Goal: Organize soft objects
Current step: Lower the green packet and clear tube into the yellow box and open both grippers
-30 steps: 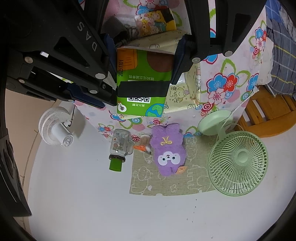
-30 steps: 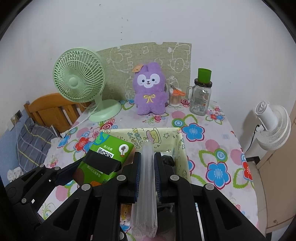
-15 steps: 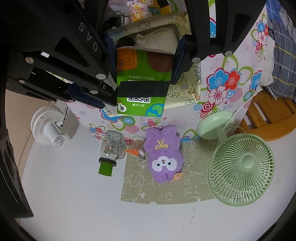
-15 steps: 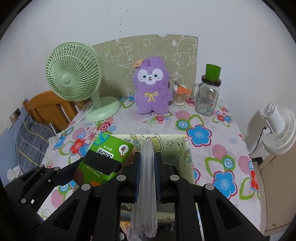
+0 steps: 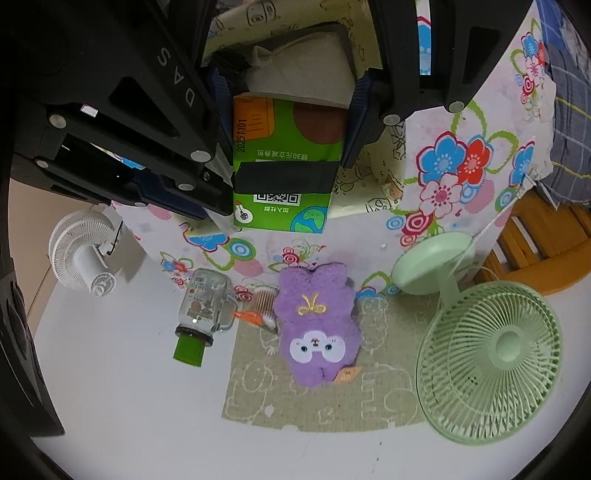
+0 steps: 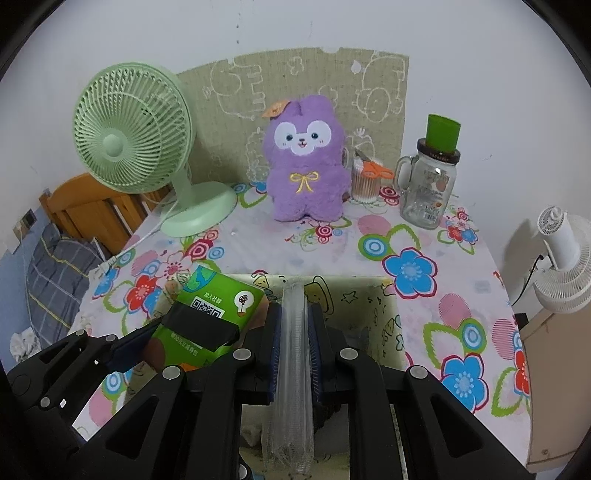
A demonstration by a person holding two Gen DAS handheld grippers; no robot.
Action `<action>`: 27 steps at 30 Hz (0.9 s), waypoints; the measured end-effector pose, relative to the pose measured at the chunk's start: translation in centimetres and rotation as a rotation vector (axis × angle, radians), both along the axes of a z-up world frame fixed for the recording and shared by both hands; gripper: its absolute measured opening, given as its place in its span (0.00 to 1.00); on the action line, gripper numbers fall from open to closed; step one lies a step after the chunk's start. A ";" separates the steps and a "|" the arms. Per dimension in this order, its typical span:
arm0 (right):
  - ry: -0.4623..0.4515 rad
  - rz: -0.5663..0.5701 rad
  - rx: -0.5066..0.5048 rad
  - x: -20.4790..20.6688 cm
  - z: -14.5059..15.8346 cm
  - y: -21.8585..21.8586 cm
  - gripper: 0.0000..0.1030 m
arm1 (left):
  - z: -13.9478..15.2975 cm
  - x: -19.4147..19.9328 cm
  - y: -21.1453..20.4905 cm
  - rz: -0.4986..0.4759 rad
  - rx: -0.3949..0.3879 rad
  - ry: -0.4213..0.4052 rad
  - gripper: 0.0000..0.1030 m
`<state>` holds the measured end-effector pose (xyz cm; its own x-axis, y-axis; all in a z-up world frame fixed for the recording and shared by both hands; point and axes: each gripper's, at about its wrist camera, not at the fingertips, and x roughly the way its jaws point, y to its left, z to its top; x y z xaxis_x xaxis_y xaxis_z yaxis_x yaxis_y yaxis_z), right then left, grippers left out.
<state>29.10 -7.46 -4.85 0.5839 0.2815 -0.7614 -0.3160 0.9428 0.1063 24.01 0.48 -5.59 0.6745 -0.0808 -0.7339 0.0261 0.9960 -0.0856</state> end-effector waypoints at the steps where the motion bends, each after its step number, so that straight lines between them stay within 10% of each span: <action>1: 0.009 0.002 -0.002 0.3 -0.3 0.1 0.16 | -0.3 0.2 0.1 0.002 0.000 0.007 0.53; 11: 0.080 0.010 -0.026 2.1 -3.3 0.8 0.19 | -2.9 1.9 0.5 0.012 0.002 0.073 0.58; 18: 0.106 0.007 -0.026 2.4 -3.9 0.3 0.60 | -3.3 2.1 0.1 0.014 0.017 0.108 0.73; 27: 0.110 -0.007 -0.062 2.1 -3.5 -0.3 0.67 | -3.2 1.9 -0.4 0.010 0.022 0.127 0.80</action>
